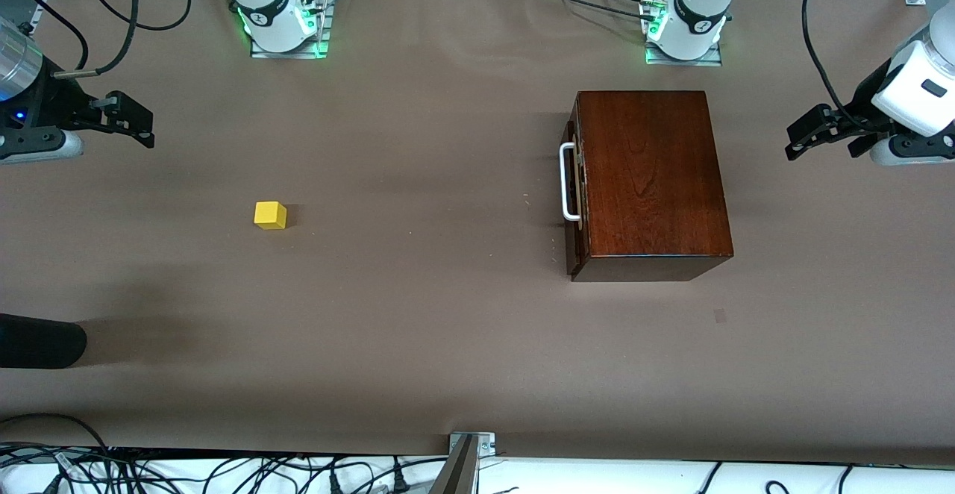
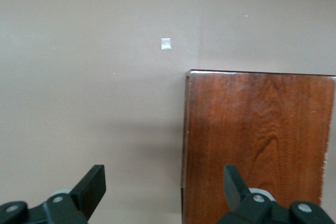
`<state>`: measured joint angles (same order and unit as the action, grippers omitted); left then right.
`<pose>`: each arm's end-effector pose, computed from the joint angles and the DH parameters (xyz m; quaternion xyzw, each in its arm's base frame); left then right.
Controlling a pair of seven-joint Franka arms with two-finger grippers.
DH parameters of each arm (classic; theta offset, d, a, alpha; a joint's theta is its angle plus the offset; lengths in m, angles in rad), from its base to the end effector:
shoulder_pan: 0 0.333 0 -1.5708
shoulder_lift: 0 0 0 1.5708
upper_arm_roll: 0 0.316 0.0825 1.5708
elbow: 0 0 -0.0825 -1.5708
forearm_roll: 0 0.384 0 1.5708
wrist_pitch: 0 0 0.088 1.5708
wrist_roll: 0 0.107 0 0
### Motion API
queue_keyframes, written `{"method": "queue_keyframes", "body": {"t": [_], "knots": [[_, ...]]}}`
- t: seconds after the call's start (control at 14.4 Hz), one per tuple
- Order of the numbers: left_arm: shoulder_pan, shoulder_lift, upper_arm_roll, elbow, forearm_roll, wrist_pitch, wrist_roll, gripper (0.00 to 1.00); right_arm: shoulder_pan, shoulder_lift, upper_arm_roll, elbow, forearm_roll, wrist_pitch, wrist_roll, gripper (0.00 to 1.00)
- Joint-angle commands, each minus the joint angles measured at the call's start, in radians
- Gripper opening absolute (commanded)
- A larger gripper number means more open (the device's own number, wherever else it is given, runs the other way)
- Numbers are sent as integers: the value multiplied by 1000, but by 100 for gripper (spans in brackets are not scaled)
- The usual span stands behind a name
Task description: Open drawer, take yellow block, close drawer
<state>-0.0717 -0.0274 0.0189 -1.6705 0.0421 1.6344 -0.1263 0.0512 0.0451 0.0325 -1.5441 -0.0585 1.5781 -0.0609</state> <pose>0.5493 -0.0246 0.5980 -0.9992 -0.0353 0.0025 0.0211 0.5675 0.0409 0.6126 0.9969 0.0726 -0.0052 0.0286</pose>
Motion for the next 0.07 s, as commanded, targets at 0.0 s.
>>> {"method": "queue_keyframes", "body": {"t": [0.0], "knots": [[-16,15,7,37,30,-34,16,100,-10,9,4,24,-9,-23,-11,100]]}}
